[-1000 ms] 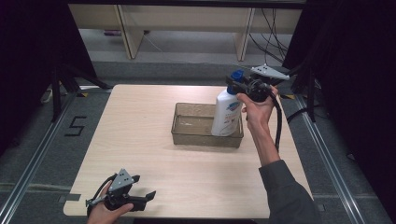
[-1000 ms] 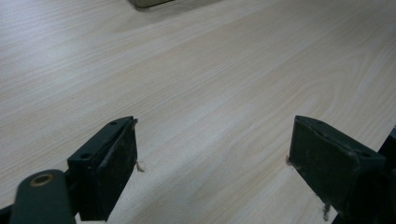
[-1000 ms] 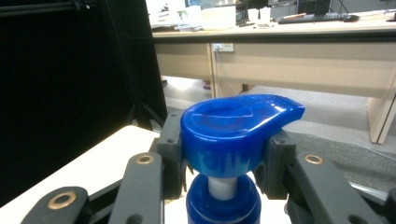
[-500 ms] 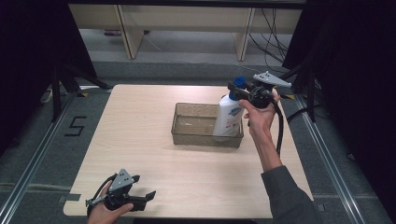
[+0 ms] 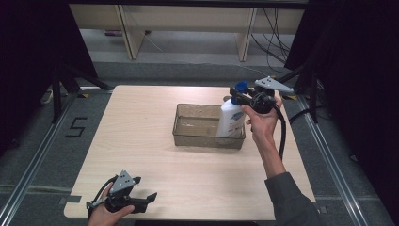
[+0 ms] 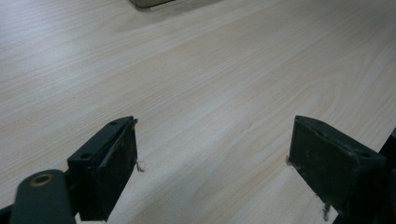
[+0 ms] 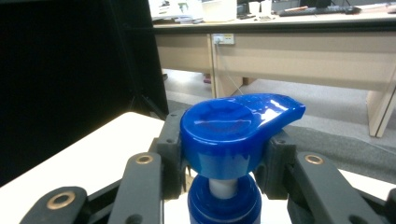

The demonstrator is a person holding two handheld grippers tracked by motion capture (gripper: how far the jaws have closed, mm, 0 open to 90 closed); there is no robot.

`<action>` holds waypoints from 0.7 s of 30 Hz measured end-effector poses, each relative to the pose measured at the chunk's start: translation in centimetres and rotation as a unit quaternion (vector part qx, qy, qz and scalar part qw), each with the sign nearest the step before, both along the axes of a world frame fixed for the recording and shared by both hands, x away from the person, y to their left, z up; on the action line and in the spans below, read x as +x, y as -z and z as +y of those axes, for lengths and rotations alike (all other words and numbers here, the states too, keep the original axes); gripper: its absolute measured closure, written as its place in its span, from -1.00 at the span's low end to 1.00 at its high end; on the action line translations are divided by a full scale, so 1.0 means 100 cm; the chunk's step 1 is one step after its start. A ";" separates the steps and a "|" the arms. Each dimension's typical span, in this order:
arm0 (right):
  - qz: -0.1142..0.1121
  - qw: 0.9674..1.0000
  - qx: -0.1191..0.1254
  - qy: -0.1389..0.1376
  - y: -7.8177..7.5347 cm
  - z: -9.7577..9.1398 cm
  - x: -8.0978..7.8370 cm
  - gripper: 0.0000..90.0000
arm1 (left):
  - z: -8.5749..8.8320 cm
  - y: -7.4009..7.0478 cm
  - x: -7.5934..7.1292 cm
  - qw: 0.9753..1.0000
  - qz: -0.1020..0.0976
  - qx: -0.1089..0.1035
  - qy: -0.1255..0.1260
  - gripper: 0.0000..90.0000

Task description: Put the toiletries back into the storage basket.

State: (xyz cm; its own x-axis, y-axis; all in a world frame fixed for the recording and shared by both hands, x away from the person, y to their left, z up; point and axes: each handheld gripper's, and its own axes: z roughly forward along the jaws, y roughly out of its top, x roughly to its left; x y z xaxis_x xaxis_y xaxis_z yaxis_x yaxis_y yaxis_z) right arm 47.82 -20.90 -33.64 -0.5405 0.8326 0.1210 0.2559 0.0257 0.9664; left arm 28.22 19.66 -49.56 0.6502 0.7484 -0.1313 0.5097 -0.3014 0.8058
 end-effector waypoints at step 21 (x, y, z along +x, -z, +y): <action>0.037 0.999 0.022 0.020 0.011 -0.005 -0.004 -0.48 | -0.001 0.002 0.000 1.000 -0.001 -0.002 -0.001 -0.67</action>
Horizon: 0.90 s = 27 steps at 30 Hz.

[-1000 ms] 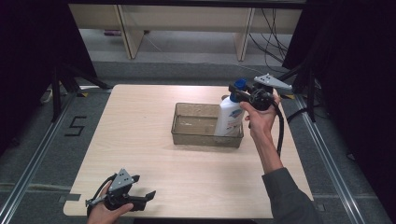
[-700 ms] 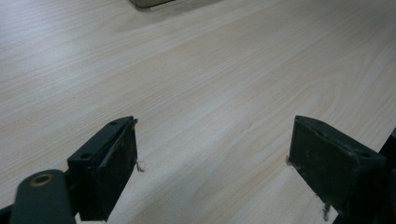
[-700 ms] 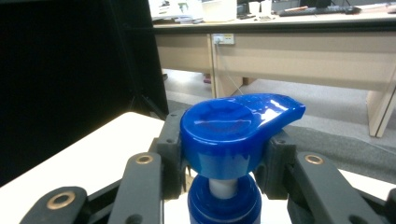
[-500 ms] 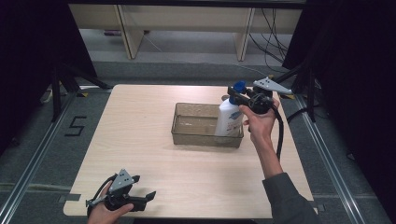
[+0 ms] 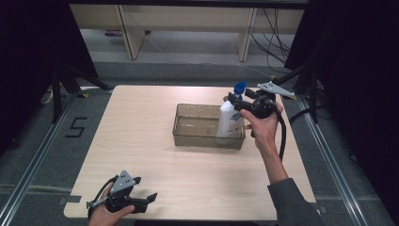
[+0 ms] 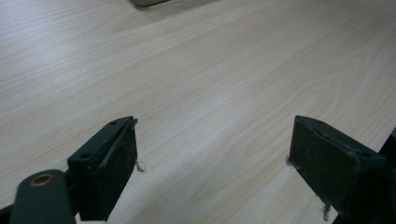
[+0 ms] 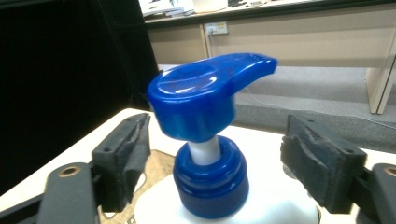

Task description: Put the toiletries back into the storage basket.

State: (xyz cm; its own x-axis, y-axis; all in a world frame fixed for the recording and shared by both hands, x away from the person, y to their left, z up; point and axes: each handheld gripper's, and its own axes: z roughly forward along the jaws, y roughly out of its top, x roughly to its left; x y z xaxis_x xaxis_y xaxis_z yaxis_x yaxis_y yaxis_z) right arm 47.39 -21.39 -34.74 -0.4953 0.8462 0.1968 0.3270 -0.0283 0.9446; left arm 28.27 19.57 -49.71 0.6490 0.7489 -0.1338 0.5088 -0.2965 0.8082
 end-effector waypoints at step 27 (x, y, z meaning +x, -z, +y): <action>-0.027 0.999 -0.018 0.004 -0.006 -0.005 -0.030 -0.57 | 0.000 0.001 0.000 1.000 -0.003 -0.006 -0.003 -0.67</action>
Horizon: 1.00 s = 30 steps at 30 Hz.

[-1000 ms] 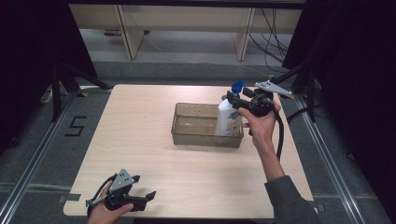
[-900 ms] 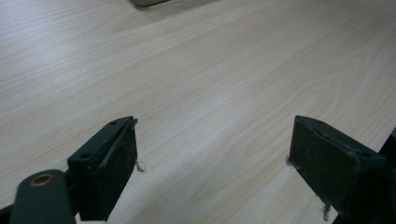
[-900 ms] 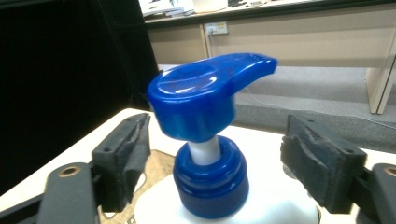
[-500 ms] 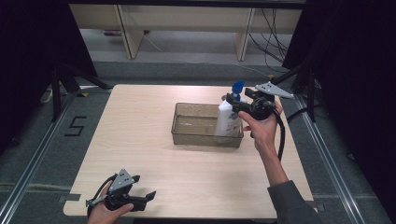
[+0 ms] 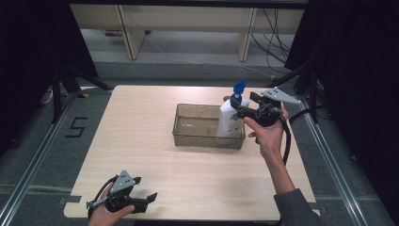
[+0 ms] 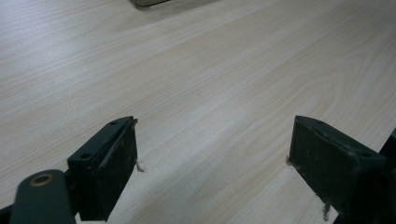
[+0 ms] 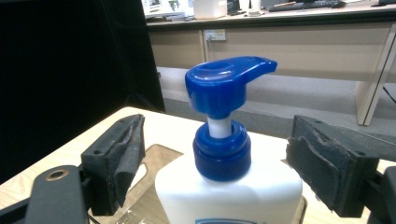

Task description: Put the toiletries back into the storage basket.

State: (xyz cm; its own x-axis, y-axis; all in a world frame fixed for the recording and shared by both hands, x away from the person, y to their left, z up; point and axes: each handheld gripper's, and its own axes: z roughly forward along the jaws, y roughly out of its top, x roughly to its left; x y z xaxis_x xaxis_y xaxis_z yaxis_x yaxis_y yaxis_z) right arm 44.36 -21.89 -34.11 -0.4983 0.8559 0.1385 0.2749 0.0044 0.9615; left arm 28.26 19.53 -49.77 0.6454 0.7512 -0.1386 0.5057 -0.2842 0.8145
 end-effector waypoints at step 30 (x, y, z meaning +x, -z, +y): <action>-0.010 1.000 0.007 -0.003 0.014 -0.001 -0.033 -0.62 | 0.001 -0.001 0.000 1.000 0.003 0.001 0.005 -0.67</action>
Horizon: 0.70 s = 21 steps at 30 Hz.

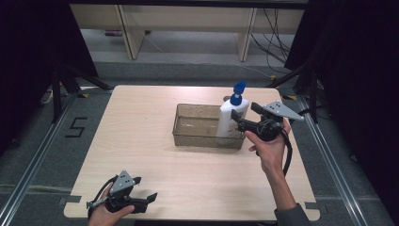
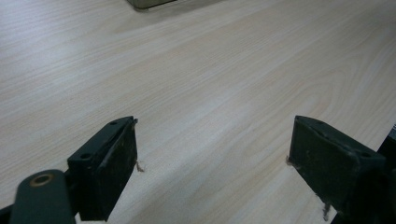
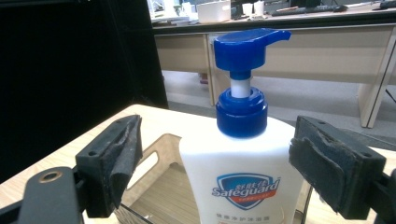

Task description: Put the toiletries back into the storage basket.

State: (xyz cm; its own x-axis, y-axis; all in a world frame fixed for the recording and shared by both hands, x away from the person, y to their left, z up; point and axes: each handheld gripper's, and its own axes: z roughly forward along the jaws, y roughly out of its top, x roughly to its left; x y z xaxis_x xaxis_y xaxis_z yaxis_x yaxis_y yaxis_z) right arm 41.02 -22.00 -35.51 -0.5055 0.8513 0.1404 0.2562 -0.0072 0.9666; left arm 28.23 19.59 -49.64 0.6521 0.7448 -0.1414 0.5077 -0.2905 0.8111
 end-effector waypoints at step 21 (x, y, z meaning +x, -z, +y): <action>0.008 1.000 -0.003 -0.008 0.004 0.000 -0.012 -0.60 | 0.002 -0.001 0.000 1.000 -0.002 0.012 0.003 -0.67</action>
